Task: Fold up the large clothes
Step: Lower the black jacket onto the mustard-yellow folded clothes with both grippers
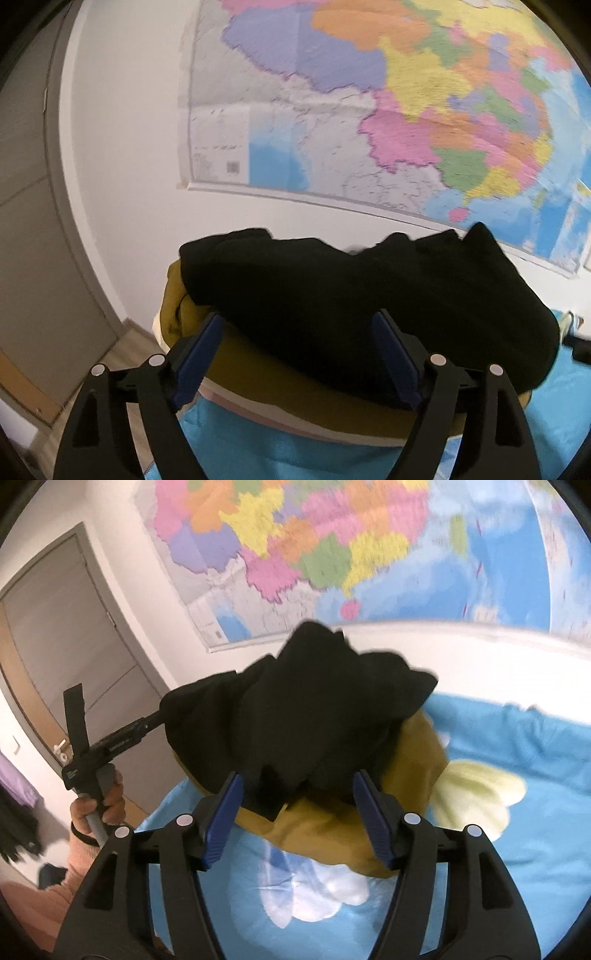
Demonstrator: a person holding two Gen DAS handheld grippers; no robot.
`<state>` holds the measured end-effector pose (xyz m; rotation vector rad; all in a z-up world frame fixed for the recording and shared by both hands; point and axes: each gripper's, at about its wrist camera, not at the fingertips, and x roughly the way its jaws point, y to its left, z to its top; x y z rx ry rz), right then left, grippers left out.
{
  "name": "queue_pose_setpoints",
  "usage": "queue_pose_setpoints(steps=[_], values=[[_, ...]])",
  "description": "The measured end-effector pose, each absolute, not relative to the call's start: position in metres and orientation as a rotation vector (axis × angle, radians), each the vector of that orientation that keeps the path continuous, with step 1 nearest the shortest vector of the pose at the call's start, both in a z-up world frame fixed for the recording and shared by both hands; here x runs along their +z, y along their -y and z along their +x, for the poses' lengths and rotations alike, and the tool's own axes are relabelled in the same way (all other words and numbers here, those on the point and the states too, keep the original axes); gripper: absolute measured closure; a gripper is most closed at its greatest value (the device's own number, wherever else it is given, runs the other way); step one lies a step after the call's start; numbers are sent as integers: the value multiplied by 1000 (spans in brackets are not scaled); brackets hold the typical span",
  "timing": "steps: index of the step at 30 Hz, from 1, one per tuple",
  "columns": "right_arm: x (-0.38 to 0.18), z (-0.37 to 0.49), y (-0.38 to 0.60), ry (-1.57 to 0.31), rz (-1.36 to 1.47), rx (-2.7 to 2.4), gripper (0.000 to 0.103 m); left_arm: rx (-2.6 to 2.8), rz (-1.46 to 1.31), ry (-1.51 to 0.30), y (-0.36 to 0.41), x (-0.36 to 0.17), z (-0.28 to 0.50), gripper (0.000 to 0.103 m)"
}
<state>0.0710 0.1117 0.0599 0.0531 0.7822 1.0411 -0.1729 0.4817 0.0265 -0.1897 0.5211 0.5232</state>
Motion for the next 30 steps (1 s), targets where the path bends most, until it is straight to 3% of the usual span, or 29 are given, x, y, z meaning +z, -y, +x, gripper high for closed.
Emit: queue_pose_setpoints(steps=[3,17,24,30], values=[[74,67,-107,-717,36,1034,31,494,-179,-513,-471,30,-172,20],[83,89,-171,-666,-56,1052,33,425,-170,-523,-449,29,-148,20],[42,123,-203,-825,-82,1014,37,396,-202,-621,-453,6,-120,19],[30,121,-199,-836,-96,1020,37,400,-166,-648,-449,-4,-108,12]])
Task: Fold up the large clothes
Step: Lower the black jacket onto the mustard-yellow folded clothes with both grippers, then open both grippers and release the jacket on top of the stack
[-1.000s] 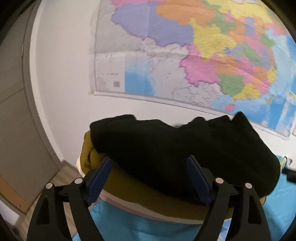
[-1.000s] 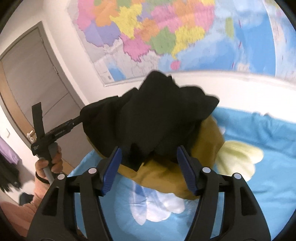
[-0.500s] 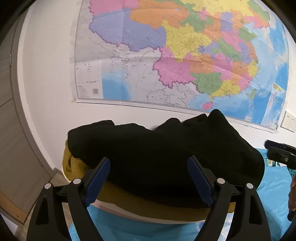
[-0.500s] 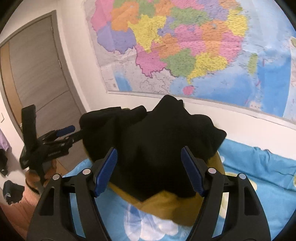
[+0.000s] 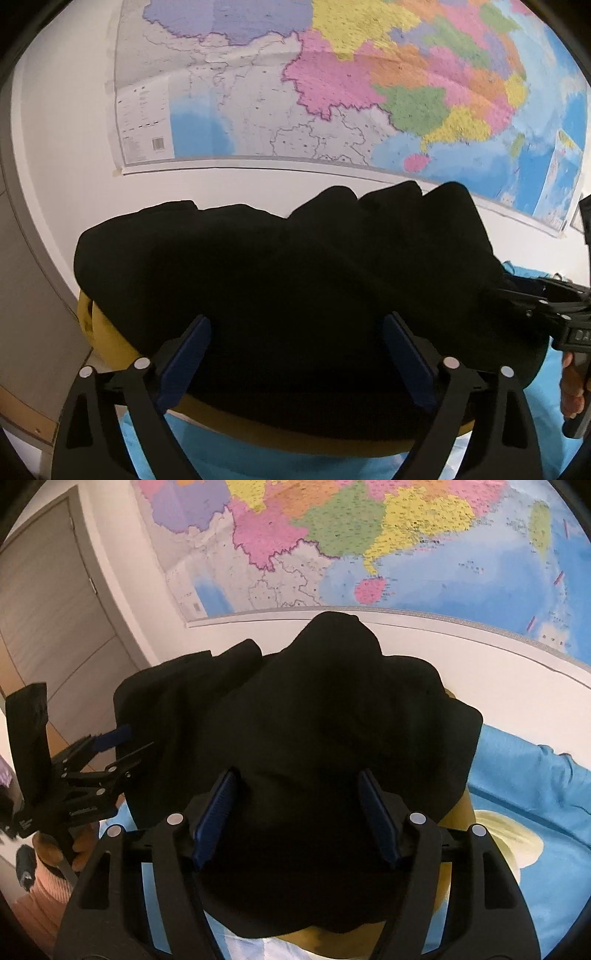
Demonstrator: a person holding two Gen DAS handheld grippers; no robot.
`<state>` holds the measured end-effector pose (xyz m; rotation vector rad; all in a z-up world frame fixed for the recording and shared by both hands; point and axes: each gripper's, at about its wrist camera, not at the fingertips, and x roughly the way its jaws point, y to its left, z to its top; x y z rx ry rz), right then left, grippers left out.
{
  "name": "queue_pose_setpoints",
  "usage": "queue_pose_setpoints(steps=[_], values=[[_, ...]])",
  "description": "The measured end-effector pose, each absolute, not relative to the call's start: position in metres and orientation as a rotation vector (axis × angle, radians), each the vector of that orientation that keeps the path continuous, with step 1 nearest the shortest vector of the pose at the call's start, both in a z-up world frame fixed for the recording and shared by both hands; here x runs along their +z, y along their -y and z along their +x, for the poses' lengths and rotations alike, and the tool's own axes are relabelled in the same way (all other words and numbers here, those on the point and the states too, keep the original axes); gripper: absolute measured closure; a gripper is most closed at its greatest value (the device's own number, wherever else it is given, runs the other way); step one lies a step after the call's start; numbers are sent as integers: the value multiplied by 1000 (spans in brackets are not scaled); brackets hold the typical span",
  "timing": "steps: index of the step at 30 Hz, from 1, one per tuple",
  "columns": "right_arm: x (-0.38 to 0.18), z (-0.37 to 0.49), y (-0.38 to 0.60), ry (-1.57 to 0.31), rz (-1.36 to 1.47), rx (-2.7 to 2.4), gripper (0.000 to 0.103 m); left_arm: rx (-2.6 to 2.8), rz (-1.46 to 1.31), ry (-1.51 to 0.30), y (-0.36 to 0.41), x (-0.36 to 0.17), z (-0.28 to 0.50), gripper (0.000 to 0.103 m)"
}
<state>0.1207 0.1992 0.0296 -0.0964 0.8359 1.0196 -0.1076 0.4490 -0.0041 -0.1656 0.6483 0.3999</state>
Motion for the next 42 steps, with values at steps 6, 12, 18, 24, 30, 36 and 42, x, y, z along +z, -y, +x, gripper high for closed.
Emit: queue_pose_setpoints(steps=[6,12,18,24,30,36,42], values=[[47,103,-186,-762,-96,994,35,423,-141,-640,-439,-1,-111,11],[65,69,-175,-618,-104,1047,35,375,-137,-600,-420,8,-123,11],[37,66,-196,-677,-225,998,33,364,-159,-617,-413,-4,-116,9],[36,57,-194,-640,-219,1002,25,383,-168,-604,-409,-3,-120,7],[38,48,-187,-619,-210,998,14,418,-173,-595,-403,-1,-127,7],[39,40,-184,-598,-209,986,6,437,-186,-587,-399,1,-135,7],[39,34,-177,-582,-203,971,6,448,-206,-582,-396,1,-143,7]])
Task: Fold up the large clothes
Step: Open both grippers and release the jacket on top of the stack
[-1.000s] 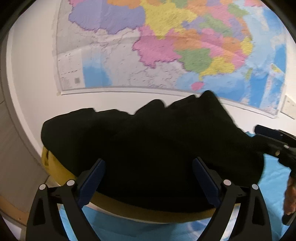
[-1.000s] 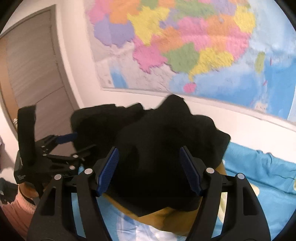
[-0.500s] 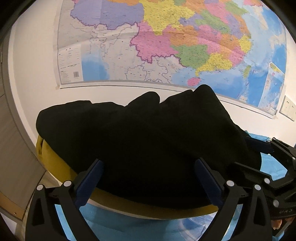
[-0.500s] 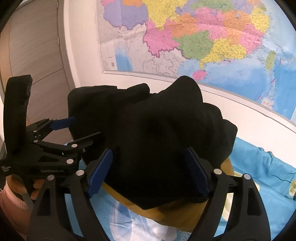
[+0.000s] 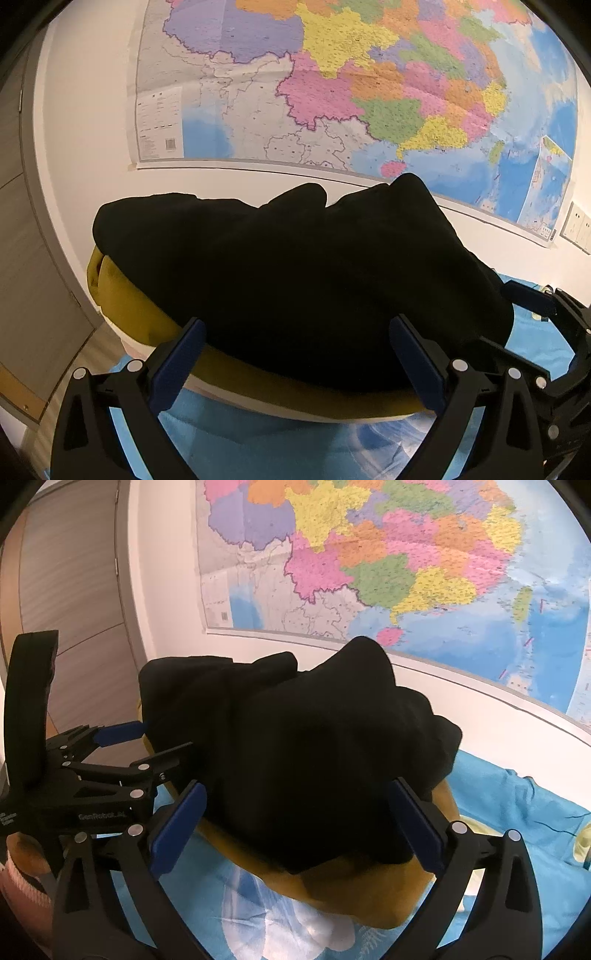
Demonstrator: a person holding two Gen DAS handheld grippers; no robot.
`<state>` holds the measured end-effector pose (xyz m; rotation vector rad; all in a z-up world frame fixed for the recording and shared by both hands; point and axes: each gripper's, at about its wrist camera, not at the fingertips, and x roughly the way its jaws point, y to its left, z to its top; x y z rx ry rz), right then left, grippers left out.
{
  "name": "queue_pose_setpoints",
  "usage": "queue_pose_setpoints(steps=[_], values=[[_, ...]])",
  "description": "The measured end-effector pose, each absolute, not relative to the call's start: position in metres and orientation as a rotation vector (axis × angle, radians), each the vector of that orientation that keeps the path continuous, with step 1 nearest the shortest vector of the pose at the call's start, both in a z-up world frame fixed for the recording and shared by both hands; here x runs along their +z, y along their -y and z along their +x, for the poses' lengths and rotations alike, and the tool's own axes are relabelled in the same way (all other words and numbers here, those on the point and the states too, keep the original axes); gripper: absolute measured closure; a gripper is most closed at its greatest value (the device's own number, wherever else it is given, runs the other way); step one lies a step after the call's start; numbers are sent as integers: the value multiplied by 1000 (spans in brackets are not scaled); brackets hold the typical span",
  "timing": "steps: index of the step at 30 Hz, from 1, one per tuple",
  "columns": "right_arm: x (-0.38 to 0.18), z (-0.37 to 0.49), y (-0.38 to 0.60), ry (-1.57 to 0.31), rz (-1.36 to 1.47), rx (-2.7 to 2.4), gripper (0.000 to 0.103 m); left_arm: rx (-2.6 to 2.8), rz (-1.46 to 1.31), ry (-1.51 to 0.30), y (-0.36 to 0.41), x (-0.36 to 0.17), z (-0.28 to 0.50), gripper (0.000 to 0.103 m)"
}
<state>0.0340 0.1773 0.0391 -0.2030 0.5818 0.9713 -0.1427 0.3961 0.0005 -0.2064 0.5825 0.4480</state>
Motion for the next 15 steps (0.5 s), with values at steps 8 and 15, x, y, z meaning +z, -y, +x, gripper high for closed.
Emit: queue_pose_setpoints(steps=[8,15], values=[[39,27,-169,-574,-200,957,6,483,-172,-537,-381,5,-154,7],[41,19,-162,-570,-196,947,6,553,-140,-536,-373,8,-161,7]])
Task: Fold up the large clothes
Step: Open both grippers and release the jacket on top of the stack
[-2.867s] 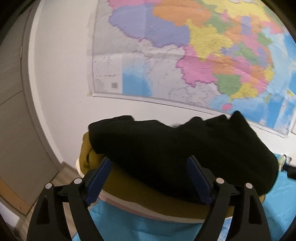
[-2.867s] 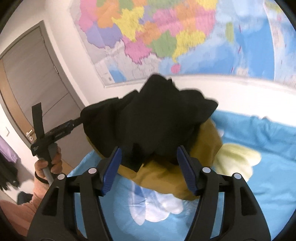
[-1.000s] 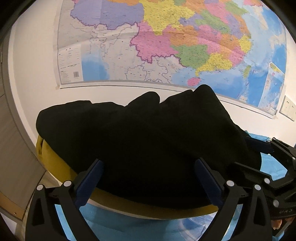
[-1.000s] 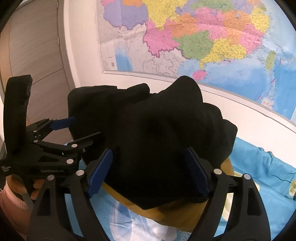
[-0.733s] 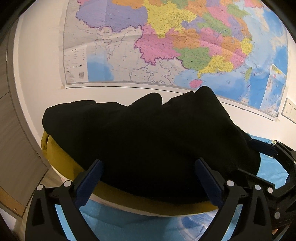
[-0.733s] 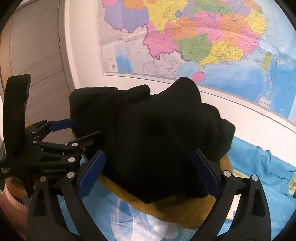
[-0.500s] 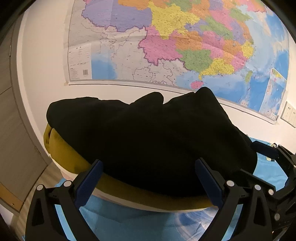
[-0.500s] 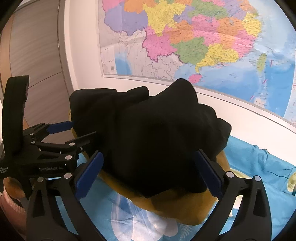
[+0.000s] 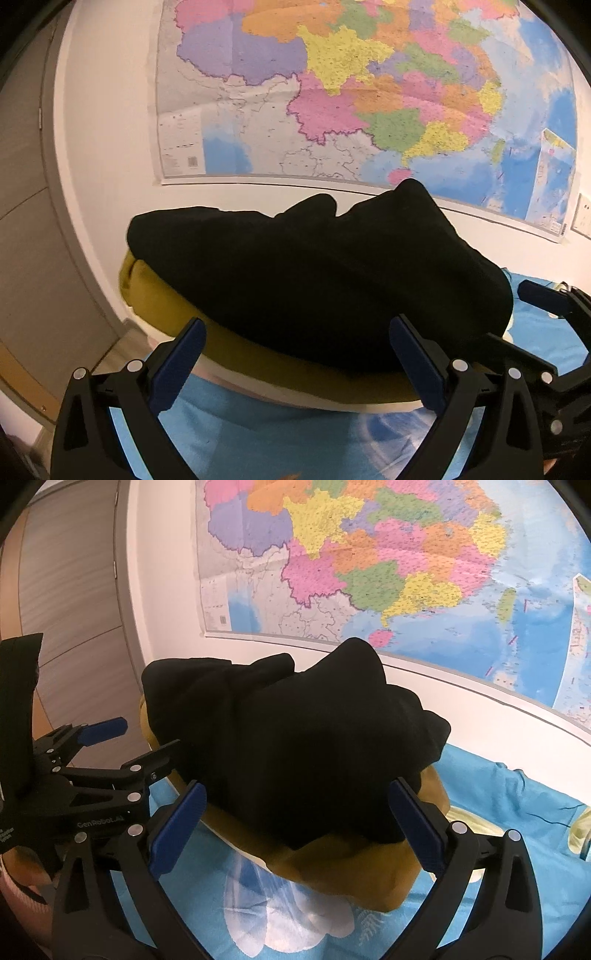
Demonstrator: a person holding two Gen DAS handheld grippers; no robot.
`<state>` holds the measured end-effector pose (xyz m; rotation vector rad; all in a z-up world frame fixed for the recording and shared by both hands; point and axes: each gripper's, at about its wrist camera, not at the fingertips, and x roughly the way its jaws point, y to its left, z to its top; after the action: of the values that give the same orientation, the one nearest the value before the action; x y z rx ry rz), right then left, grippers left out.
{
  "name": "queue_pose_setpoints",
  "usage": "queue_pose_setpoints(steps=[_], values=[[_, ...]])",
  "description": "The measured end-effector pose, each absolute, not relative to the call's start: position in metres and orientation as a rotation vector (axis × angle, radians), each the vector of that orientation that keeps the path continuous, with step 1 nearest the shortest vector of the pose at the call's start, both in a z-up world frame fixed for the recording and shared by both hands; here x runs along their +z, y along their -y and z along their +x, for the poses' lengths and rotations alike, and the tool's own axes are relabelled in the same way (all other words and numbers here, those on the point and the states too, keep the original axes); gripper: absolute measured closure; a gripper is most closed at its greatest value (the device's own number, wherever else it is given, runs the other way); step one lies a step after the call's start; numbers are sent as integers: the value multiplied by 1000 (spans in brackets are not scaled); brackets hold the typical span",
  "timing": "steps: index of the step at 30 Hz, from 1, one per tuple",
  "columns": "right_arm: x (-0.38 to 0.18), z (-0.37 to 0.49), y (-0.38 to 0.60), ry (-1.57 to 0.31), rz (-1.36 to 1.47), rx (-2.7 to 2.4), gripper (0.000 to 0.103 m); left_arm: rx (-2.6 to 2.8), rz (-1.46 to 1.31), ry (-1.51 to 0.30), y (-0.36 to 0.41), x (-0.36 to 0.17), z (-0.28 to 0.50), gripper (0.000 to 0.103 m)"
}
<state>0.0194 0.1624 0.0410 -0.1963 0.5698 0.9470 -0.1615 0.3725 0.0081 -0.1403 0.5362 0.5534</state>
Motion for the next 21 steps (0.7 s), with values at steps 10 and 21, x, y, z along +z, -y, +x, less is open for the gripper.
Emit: queue_pose_setpoints(steps=[10,21], values=[[38,5,-155,-566,-210,941,6,534,-217,-533,-368,2,-176,7],[36,-5,-146,-582,-200,935,6,535,-244,-543,-362,-5,-187,7]])
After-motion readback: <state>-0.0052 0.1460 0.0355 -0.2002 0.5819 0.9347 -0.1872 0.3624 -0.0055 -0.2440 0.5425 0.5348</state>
